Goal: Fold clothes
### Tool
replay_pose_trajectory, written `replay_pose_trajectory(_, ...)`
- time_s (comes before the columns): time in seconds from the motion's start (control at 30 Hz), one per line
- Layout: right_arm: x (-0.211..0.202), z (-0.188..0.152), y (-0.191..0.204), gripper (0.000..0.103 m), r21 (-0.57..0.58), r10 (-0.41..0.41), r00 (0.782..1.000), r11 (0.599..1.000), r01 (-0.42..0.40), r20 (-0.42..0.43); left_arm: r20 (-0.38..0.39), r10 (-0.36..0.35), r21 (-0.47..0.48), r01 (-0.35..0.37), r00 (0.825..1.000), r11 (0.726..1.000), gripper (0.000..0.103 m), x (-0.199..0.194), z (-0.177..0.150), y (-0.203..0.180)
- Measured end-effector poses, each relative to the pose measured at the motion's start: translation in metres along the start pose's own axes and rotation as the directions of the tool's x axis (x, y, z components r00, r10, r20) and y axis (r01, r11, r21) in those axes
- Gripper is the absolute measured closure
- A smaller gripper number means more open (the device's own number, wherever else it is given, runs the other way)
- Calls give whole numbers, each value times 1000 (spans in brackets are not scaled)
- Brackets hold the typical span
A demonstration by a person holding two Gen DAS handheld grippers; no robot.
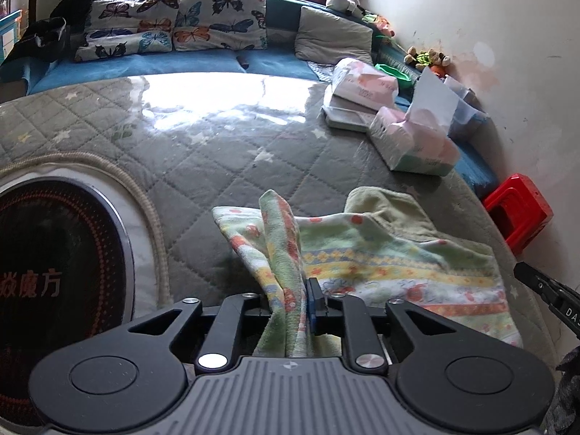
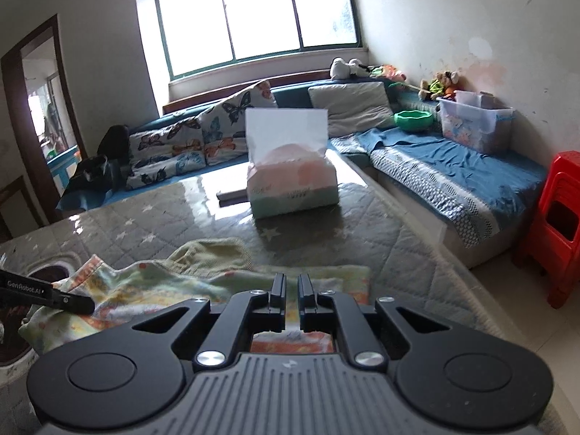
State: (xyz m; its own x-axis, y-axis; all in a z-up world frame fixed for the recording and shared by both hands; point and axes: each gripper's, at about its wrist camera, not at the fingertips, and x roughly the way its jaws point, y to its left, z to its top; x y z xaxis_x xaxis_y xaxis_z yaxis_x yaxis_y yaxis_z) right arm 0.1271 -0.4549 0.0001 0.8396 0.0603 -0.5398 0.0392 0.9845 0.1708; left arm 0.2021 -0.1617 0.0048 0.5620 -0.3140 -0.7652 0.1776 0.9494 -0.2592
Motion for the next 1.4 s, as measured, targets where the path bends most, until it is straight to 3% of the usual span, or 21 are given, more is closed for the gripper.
replay_pose_trajectory(0.13, 8, -5, 5, 89, -7, 16, 1000, 1000, -16, -22, -6, 26, -5, -26, 1000, 1000, 68, 3, -2, 6)
replay_pose_trajectory(0.2, 11, -7, 8, 74, -12, 20, 999, 1000, -20, -32, -7, 40, -8, -40, 999, 999, 65, 4, -3, 10)
replay_pose_trajectory(0.27, 15, -9, 11, 68, -21, 23, 999, 1000, -24, -41, -3, 58, -13, -59, 998, 998, 60, 4, -3, 14)
replay_pose_trajectory(0.63, 27, -25, 22, 38, -81, 20, 994, 996, -29, -106, 21, 109, -11, -109, 994, 994, 49, 2, -5, 24)
replay_pose_trajectory(0.7, 25, -26, 25, 26, -94, 24, 994, 995, -34, -104, 19, 102, -15, -101, 995, 995, 47, 0, -7, 23)
replay_pose_trajectory(1.1, 8, -41, 54, 6, -151, 47, 993, 986, -63, -104, 56, 60, 97, -65, 997, 993, 30, -20, -39, -6)
replay_pose_trajectory(1.4, -9, -61, 64, 0, -202, 8, 995, 979, -28, -96, 71, 75, 149, -85, 995, 985, 21, -23, -57, -9)
